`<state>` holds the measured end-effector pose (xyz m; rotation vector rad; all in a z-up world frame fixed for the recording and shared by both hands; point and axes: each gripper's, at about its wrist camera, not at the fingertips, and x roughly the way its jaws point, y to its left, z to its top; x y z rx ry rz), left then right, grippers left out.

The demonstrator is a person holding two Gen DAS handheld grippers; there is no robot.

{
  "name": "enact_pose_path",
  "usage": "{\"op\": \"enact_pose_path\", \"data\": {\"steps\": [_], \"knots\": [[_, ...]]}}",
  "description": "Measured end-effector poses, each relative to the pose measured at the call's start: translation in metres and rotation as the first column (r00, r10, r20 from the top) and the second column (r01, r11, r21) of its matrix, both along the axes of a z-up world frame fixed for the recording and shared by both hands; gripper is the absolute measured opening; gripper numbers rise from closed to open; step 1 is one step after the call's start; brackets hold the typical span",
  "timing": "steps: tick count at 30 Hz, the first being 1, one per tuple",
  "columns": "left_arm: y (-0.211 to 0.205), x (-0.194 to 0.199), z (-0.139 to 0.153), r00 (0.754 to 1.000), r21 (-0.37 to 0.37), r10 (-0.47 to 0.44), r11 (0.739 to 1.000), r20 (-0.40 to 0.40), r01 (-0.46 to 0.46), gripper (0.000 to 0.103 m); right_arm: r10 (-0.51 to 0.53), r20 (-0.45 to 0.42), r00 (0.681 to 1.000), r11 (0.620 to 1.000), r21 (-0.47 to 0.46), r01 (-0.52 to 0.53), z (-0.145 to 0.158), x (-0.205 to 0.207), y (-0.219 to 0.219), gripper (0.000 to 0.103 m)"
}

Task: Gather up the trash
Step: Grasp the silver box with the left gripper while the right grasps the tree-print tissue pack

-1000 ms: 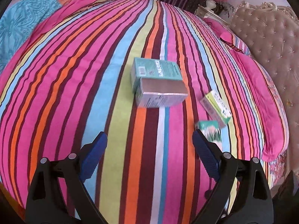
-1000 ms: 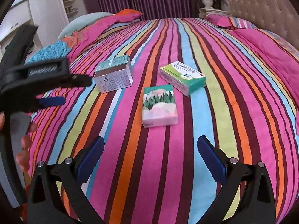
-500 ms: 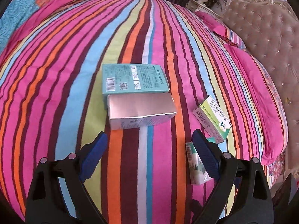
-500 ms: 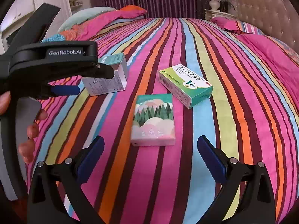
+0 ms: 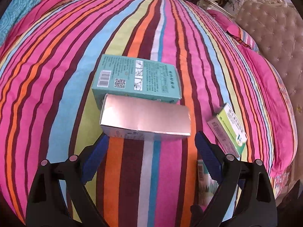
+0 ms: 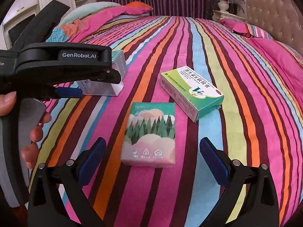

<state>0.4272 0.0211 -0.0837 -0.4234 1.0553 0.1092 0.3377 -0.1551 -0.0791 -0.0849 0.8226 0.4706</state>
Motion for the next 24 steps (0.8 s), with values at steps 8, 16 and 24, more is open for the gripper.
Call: {"op": "enact_pose_path", "data": {"steps": [8,16,24], "knots": [[0.003,0.005,-0.006,1.0,0.013,-0.004,1.0,0.008,0.004,0.078,-0.014,-0.037,0.999,1.0,0.009,0.014,-0.007,0.011,0.003,0.092],[0.015,-0.004,-0.013,0.996,0.0,-0.083,0.997,0.042,0.083,0.028,-0.048,-0.028,0.998,0.999,0.022,0.049,-0.004,0.009,-0.005,0.061],[0.03,-0.021,-0.016,0.977,-0.041,-0.182,0.981,0.113,0.187,0.026,-0.044,-0.028,0.999,0.998,0.044,0.046,-0.004,0.007,-0.005,0.052]]}}
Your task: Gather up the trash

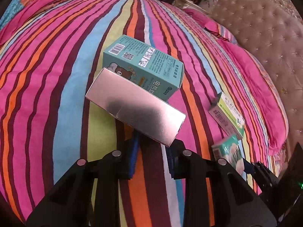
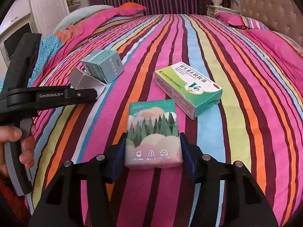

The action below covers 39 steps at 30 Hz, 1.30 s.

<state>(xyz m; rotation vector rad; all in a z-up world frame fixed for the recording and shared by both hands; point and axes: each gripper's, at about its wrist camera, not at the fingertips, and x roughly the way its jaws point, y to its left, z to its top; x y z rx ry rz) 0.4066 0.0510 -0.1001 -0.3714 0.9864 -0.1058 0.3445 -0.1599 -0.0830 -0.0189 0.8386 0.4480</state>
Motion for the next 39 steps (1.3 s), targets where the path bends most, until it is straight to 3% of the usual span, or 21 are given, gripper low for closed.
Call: {"op": "enact_pose_path", "data": {"steps": [4,9,16,18,19,20,25,29,39], "knots": [[0.003,-0.006,0.0,1.0,0.025,-0.012,1.0,0.015,0.012,0.026,-0.001,-0.001,1.0,1.0,0.013,0.001,0.0,-0.003,0.001,0.051],[0.006,-0.012,-0.002,1.0,-0.005,-0.022,1.0,0.019,0.022,0.027,0.027,0.006,1.0,1.0,-0.001,-0.027,0.001,-0.008,0.006,0.05],[0.01,-0.022,0.0,0.999,0.003,0.038,0.999,0.013,-0.038,0.029,0.038,0.013,0.999,0.999,-0.002,-0.038,0.001,-0.007,0.007,0.052],[0.008,-0.027,0.001,0.999,-0.017,0.042,0.999,0.011,-0.042,0.046,0.037,0.017,0.999,0.999,-0.004,-0.037,0.001,-0.008,0.007,0.062],[0.009,-0.029,0.002,0.999,-0.026,0.042,0.999,0.014,-0.041,0.063,0.037,0.02,0.999,0.999,-0.007,-0.037,0.001,-0.008,0.007,0.071],[0.008,-0.033,0.003,0.999,-0.025,0.05,0.998,0.019,-0.049,0.07,0.038,0.023,0.999,0.999,-0.009,-0.038,0.001,-0.008,0.008,0.072],[0.009,-0.042,0.003,0.994,0.018,0.109,0.994,-0.022,-0.108,0.071,0.049,0.031,0.998,0.999,-0.022,-0.048,0.002,-0.01,0.011,0.073],[0.019,-0.039,0.005,0.98,0.012,0.193,0.981,-0.049,-0.192,0.071,0.051,0.032,0.998,0.998,-0.028,-0.05,0.001,-0.011,0.012,0.073],[0.018,-0.01,0.015,0.92,-0.042,0.362,0.927,-0.152,-0.372,0.071,0.046,0.021,0.999,0.999,-0.017,-0.046,0.0,-0.009,0.011,0.073]]}}
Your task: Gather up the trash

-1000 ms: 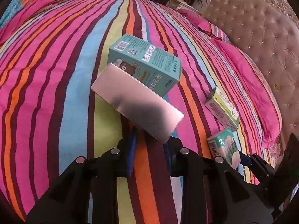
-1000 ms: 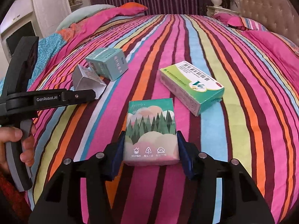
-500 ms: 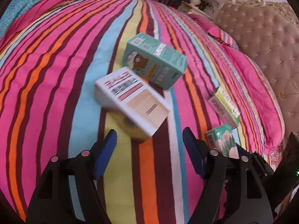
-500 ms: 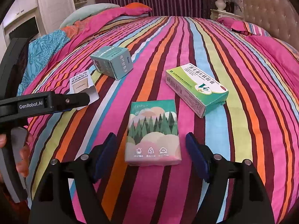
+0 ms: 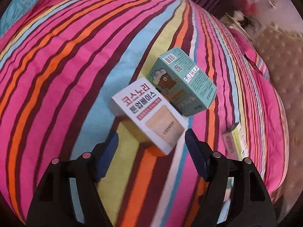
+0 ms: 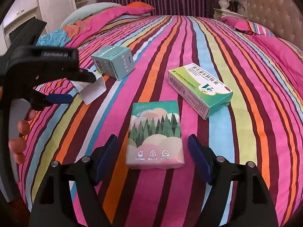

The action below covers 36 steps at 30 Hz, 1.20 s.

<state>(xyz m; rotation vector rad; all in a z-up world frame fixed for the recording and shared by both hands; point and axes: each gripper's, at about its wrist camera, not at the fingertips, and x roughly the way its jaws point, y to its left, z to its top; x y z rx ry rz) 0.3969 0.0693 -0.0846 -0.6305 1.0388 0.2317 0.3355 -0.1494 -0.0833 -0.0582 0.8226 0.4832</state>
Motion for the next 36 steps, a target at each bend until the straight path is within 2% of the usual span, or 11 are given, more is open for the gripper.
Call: {"op": "enact_pose_path", "data": {"steps": [3,9,15,18,20,22,23,26,28,32,36], "knots": [[-0.004,-0.001,0.001,1.0,-0.027,0.029,0.999,-0.001,-0.029,0.071,0.003,-0.004,1.0,1.0,0.005,-0.003,0.0,0.001,-0.001,0.073],[0.006,0.015,-0.009,0.991,-0.045,0.122,0.991,-0.059,-0.125,0.071,0.008,-0.012,1.0,1.0,0.013,-0.008,-0.001,0.003,-0.001,0.073],[0.001,0.029,-0.008,0.993,0.023,0.097,0.995,-0.071,-0.096,0.071,0.011,-0.015,1.0,1.0,0.016,-0.011,-0.001,0.004,-0.001,0.073],[0.002,0.027,-0.005,0.997,-0.043,0.067,0.997,-0.044,-0.069,0.071,0.016,-0.012,1.0,1.0,0.015,-0.016,0.0,0.004,0.0,0.073],[0.002,0.03,-0.007,0.996,-0.037,0.072,0.997,-0.057,-0.074,0.071,0.016,-0.012,1.0,1.0,0.012,-0.016,0.0,0.005,0.001,0.073],[0.007,0.03,-0.011,0.996,-0.07,0.082,0.994,-0.04,-0.085,0.071,0.017,-0.009,1.0,1.0,0.01,-0.016,0.0,0.005,0.001,0.073],[0.009,0.029,-0.012,0.996,-0.088,0.093,0.992,-0.019,-0.094,0.066,0.018,-0.007,1.0,1.0,0.009,-0.018,0.0,0.005,0.001,0.073],[0.02,0.024,-0.016,0.995,-0.152,0.093,0.985,0.046,-0.085,0.039,0.016,-0.01,1.0,1.0,-0.003,-0.016,-0.001,0.005,0.002,0.072],[0.02,0.024,-0.018,0.997,-0.18,0.05,0.983,0.066,-0.038,0.035,0.013,-0.006,1.0,1.0,-0.015,-0.013,0.0,0.006,0.005,0.071],[0.013,0.027,-0.012,0.996,-0.116,-0.02,0.993,0.085,0.03,0.034,0.007,-0.006,1.0,1.0,-0.022,-0.007,0.001,0.008,0.009,0.05],[0.014,0.021,-0.007,0.992,-0.068,-0.065,0.995,0.103,0.073,0.034,-0.007,-0.032,0.999,1.0,0.027,0.008,0.0,0.011,0.0,0.048]]}}
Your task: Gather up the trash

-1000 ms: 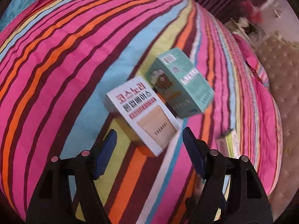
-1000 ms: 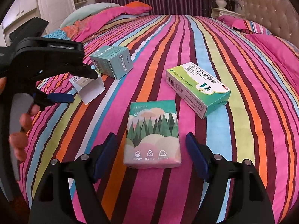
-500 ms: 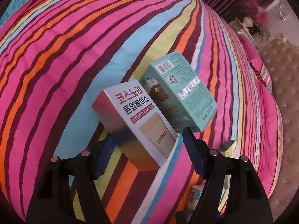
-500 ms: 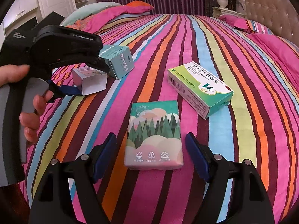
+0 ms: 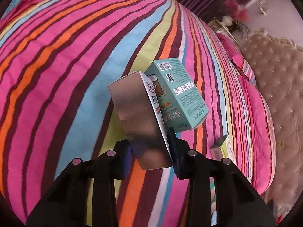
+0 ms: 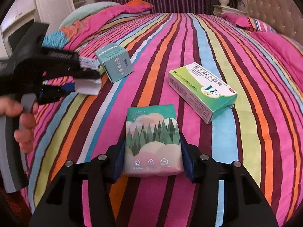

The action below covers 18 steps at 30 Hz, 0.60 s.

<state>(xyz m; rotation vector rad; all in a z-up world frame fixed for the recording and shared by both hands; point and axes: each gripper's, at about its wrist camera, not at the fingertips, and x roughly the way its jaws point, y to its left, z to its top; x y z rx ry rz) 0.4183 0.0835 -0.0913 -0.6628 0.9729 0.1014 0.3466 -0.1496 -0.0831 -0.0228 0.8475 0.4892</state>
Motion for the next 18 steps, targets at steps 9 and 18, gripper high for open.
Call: {"op": "enact_pose_path", "data": {"steps": [9,18], "knots": [[0.007,-0.03,0.009,0.995,0.098,-0.096,0.991,0.021,0.093,0.034,-0.022,0.004,1.0,1.0,0.018,0.021,0.014,-0.014,0.001,0.048],[0.008,-0.092,0.024,0.987,0.154,-0.154,0.977,0.043,0.145,0.034,-0.052,0.003,0.999,0.996,0.07,0.052,0.031,-0.052,-0.003,0.048]]}}
